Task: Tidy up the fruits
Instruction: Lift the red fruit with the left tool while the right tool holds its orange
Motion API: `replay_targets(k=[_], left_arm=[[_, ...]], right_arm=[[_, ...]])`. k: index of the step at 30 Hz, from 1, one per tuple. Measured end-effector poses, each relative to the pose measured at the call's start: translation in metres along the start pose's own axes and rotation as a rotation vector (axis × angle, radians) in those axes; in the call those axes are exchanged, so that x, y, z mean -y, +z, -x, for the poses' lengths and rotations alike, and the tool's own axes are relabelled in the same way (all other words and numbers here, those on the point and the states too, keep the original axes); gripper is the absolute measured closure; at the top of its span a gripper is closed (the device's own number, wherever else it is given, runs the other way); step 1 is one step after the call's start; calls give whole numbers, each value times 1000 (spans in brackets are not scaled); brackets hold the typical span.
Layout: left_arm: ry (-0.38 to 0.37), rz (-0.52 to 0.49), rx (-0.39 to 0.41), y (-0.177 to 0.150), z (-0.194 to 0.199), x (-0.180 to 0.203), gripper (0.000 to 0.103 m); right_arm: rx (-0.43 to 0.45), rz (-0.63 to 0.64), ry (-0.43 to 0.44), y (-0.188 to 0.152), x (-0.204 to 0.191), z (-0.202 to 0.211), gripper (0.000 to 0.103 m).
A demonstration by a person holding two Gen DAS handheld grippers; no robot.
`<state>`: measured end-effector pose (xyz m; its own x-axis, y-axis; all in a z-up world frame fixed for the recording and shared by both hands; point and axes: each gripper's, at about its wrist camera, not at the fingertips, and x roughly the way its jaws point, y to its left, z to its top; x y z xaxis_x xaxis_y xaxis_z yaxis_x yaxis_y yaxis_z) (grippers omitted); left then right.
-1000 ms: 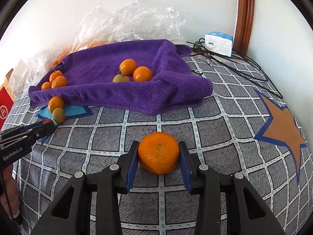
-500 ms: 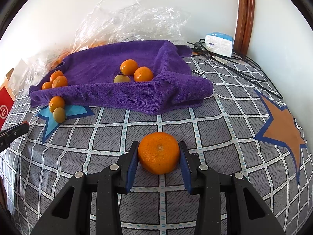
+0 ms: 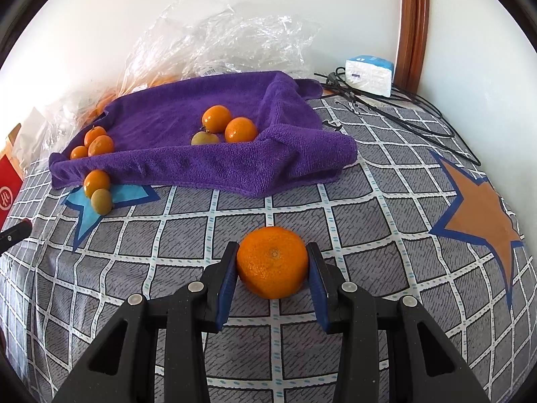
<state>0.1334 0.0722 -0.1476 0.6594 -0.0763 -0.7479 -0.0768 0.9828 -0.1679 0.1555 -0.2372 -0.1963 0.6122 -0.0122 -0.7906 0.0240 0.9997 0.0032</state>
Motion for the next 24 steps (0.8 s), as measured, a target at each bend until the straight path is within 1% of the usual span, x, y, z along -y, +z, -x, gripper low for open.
replay_targets(k=[4, 5, 8, 16, 24], left_arm=[[-10, 7, 6, 4, 6, -4, 81], [-13, 8, 6, 6, 7, -5, 81], [-19, 16, 16, 13, 11, -8, 81], [-36, 21, 45, 38, 19, -8, 81], [-52, 31, 60, 50, 20, -7, 81]], right_arm=[[-19, -37, 61, 0, -2, 1, 64], [2, -29, 63, 1, -3, 2, 64], [-4, -23, 78, 5, -11, 6, 64], [30, 25, 86, 27, -35, 20, 64], [63, 54, 93, 45, -49, 30, 64]])
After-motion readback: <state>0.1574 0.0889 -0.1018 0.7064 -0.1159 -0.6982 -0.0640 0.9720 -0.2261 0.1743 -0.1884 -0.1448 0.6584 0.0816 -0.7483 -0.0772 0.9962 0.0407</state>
